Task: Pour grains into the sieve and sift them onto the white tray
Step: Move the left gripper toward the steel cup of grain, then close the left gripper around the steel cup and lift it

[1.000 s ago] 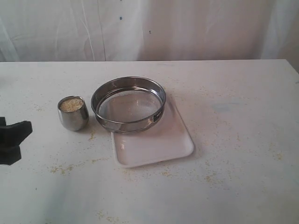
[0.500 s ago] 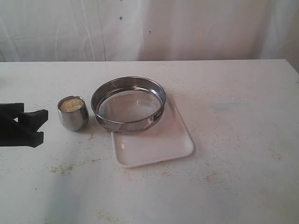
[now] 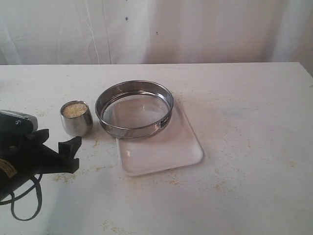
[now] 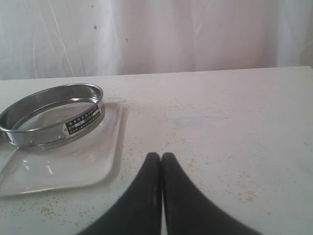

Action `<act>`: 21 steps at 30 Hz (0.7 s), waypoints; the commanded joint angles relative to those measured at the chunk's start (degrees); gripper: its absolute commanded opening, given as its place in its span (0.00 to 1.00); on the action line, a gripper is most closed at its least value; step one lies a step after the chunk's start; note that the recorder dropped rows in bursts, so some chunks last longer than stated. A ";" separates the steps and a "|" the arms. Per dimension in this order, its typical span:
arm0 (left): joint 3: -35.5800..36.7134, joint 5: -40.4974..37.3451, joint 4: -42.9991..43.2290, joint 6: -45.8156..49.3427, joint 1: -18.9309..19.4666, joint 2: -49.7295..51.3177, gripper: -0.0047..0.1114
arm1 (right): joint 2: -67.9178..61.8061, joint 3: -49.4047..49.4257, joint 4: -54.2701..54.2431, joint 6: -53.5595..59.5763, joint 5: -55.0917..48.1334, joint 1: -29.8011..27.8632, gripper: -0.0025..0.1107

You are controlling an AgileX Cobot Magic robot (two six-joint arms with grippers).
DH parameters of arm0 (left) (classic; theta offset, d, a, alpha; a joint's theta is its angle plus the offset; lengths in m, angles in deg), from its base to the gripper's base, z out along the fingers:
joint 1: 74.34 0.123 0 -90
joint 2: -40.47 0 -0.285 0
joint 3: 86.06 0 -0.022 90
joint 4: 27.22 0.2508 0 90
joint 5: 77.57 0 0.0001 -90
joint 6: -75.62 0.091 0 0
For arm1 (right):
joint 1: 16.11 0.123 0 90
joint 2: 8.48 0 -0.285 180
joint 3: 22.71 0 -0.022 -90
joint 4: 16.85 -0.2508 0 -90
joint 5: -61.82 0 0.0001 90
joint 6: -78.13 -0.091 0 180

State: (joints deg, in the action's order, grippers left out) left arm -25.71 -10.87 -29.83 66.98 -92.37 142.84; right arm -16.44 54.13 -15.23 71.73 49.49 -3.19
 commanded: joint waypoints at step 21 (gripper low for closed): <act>-17.12 3.27 -6.74 -0.12 -0.39 20.37 0.86 | 0.17 0.37 0.14 -0.08 0.02 -0.37 0.02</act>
State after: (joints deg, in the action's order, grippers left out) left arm -42.36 -7.81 -36.05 66.73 -92.37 162.59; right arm -16.44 54.13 -15.23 71.73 49.49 -3.19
